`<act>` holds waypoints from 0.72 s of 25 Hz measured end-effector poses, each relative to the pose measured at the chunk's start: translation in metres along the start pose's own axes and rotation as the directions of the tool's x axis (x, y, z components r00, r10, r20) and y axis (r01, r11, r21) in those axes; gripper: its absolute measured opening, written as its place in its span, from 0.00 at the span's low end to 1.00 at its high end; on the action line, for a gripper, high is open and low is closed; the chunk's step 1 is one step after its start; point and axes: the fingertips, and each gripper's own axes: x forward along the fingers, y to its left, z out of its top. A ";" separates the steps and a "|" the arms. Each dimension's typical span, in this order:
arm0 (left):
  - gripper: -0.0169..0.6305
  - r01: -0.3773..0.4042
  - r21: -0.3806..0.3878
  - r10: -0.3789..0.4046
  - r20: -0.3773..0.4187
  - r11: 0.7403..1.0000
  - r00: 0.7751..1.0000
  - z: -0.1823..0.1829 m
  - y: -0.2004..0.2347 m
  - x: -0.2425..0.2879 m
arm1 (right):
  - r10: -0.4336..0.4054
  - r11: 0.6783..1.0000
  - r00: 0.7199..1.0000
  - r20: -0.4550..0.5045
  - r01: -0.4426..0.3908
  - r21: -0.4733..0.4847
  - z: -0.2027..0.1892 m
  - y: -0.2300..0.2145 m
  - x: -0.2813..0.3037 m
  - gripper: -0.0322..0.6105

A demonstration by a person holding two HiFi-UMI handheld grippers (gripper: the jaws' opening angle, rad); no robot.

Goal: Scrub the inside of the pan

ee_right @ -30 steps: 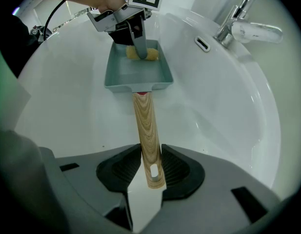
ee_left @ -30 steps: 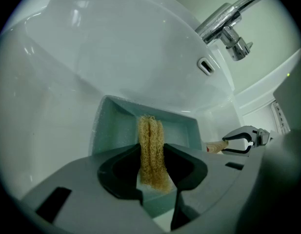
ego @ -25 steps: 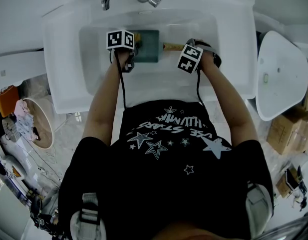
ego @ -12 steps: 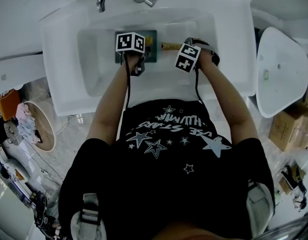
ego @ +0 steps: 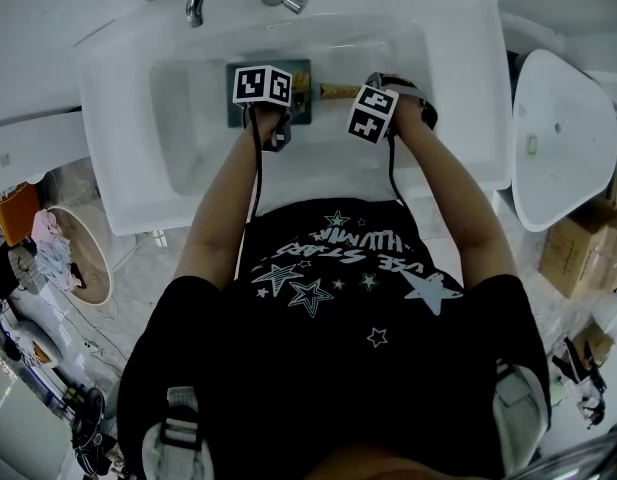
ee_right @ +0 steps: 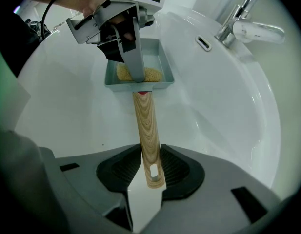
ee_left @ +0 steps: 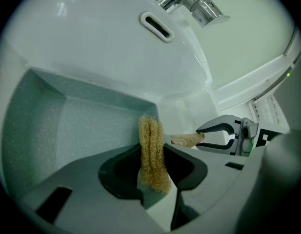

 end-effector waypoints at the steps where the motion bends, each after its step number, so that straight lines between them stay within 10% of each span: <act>1: 0.23 -0.002 -0.003 0.002 0.003 1.000 1.000 0.001 0.000 0.000 | 0.001 1.000 1.000 -0.001 -0.001 0.000 0.000 0.000 0.000 0.24; 18: 0.23 -0.073 -0.058 0.075 0.035 0.996 0.997 0.006 0.033 -0.024 | 0.003 1.000 1.000 -0.007 -0.003 0.006 -0.001 0.002 0.001 0.24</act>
